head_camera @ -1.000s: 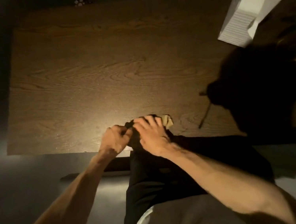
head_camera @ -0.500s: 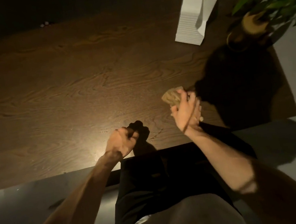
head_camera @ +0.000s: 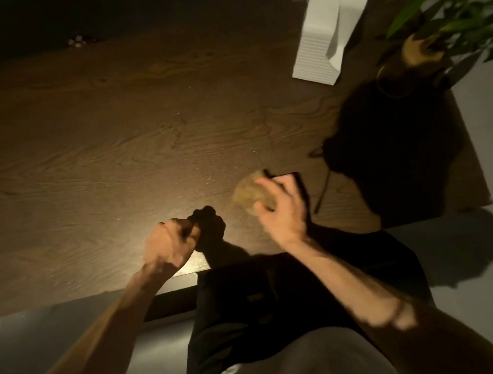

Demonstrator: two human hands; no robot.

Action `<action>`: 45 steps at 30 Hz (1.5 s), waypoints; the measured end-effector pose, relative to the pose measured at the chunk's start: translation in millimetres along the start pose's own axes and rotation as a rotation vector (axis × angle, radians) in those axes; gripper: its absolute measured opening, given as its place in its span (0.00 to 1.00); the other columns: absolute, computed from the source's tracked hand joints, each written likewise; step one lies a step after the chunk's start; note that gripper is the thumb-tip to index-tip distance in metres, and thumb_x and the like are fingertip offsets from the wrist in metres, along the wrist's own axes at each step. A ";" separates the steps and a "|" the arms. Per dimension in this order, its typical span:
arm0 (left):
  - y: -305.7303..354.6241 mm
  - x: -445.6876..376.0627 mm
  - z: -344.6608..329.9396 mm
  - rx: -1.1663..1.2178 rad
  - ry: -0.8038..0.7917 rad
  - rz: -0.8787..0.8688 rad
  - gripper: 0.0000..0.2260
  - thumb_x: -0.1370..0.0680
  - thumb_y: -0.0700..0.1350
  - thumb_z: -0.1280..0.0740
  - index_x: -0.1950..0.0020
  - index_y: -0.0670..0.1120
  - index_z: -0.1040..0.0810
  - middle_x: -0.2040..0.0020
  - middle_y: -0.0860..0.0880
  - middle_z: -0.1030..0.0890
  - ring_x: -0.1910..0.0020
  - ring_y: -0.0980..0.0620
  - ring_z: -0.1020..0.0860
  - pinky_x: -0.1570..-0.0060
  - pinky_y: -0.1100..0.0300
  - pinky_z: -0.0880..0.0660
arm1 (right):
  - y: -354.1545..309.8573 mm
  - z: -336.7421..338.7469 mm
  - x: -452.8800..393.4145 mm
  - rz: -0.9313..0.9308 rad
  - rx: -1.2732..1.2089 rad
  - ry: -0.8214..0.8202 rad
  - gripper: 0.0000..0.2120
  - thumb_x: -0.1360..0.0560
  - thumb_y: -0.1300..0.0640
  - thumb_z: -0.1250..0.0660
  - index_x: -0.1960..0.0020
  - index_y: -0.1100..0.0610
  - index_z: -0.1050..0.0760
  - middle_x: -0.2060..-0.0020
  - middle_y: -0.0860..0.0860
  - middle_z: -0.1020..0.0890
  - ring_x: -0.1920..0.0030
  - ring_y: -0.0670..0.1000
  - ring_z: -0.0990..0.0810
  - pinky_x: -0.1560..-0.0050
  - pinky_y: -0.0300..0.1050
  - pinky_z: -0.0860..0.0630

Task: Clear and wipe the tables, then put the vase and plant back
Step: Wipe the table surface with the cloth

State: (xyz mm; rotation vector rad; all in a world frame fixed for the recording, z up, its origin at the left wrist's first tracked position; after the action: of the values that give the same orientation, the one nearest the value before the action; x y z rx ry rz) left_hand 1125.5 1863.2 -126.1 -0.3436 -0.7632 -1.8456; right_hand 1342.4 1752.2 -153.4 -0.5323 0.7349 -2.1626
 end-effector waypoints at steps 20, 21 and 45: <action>-161.7 21.2 14.7 0.356 0.078 0.301 0.14 0.19 0.53 0.38 0.59 0.47 0.20 0.62 0.44 0.18 0.61 0.44 0.18 0.58 0.54 0.21 | -126.7 -170.0 22.3 0.028 0.265 -0.055 0.36 0.26 0.51 0.31 0.22 0.59 0.39 0.33 0.61 0.35 0.35 0.61 0.33 0.32 0.56 0.31; -175.4 24.2 17.1 0.373 0.092 0.324 0.14 0.19 0.53 0.38 0.59 0.47 0.19 0.62 0.44 0.17 0.60 0.44 0.18 0.58 0.54 0.21 | -139.0 -180.1 29.2 0.049 0.267 -0.063 0.36 0.26 0.52 0.32 0.22 0.59 0.39 0.33 0.61 0.35 0.35 0.61 0.33 0.32 0.56 0.31; -431.1 73.6 101.1 1.168 0.378 0.805 0.18 0.22 0.59 0.34 0.52 0.44 0.18 0.59 0.53 0.19 0.62 0.54 0.21 0.50 0.50 0.22 | -386.5 -382.7 121.5 0.379 -0.010 -0.628 0.30 0.27 0.61 0.29 0.27 0.53 0.30 0.36 0.54 0.30 0.38 0.52 0.26 0.41 0.40 0.28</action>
State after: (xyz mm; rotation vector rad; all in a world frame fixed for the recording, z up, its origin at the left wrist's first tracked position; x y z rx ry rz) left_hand 692.2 1976.8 -155.8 0.4085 -1.0799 -0.5002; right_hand 838.2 1989.1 -170.3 -0.9351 0.4469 -1.5166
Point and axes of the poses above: each hand's wrist, its own x-axis away from the middle knuckle, its own z-axis out of the back of the hand, y = z × x, the point moved 5 cm from there along -x, towards the middle knuckle
